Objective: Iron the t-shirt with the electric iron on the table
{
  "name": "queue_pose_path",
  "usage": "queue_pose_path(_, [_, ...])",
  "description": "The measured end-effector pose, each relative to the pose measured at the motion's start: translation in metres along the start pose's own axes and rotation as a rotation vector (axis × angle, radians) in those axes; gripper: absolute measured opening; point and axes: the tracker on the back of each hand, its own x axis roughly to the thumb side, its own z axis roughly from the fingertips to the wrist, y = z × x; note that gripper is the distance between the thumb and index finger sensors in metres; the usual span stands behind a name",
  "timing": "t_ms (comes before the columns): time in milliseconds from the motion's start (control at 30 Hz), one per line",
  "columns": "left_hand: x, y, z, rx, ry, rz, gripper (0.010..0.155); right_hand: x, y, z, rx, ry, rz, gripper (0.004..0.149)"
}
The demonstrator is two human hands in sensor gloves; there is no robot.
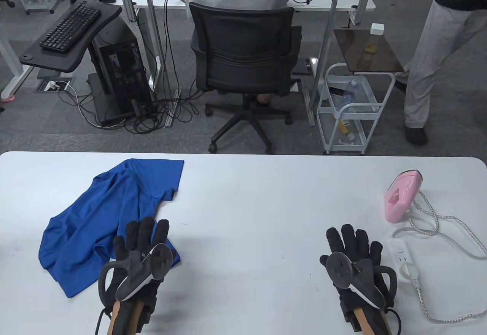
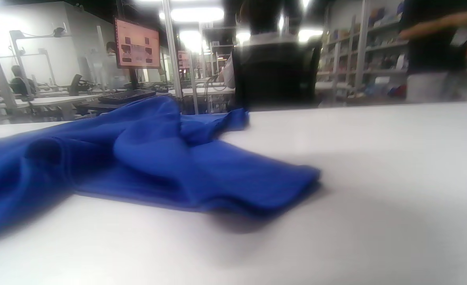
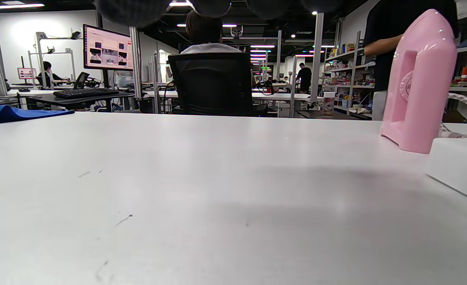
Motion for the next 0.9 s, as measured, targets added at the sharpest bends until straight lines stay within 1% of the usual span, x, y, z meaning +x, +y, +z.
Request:
queue_pose_path(100, [0.004, -0.011, -0.016, -0.086, 0.014, -0.053, 0.070, 0.005, 0.001, 0.001, 0.002, -0.021, 0.006, 0.069])
queue_pose_path(233, [0.016, -0.037, -0.033, -0.247, 0.018, -0.207, 0.065, 0.007, 0.005, 0.000, 0.030, -0.027, 0.024, 0.068])
queue_pose_path(333, [0.022, -0.058, -0.040, -0.338, 0.029, -0.265, 0.060, 0.006, 0.008, 0.000, 0.061, -0.024, 0.030, 0.068])
queue_pose_path(367, [0.023, -0.060, -0.041, -0.329, 0.036, -0.268, 0.061, 0.006, 0.008, 0.000, 0.063, -0.024, 0.030, 0.068])
queue_pose_path(400, [0.024, -0.062, -0.042, -0.277, 0.037, -0.233, 0.059, 0.006, 0.009, -0.001, 0.068, -0.023, 0.030, 0.068])
queue_pose_path(433, [0.025, -0.061, -0.043, -0.270, 0.049, -0.188, 0.058, 0.005, 0.009, -0.001, 0.071, -0.021, 0.032, 0.068])
queue_pose_path(600, [0.035, -0.058, -0.046, -0.336, 0.024, -0.105, 0.059, 0.005, 0.013, -0.003, 0.094, -0.012, 0.041, 0.068])
queue_pose_path(700, [0.051, -0.056, -0.049, -0.346, -0.006, -0.072, 0.058, 0.006, 0.014, -0.003, 0.101, -0.008, 0.046, 0.068])
queue_pose_path(900, [0.100, -0.053, -0.056, -0.373, -0.079, -0.040, 0.058, 0.006, 0.015, -0.004, 0.116, -0.009, 0.059, 0.067])
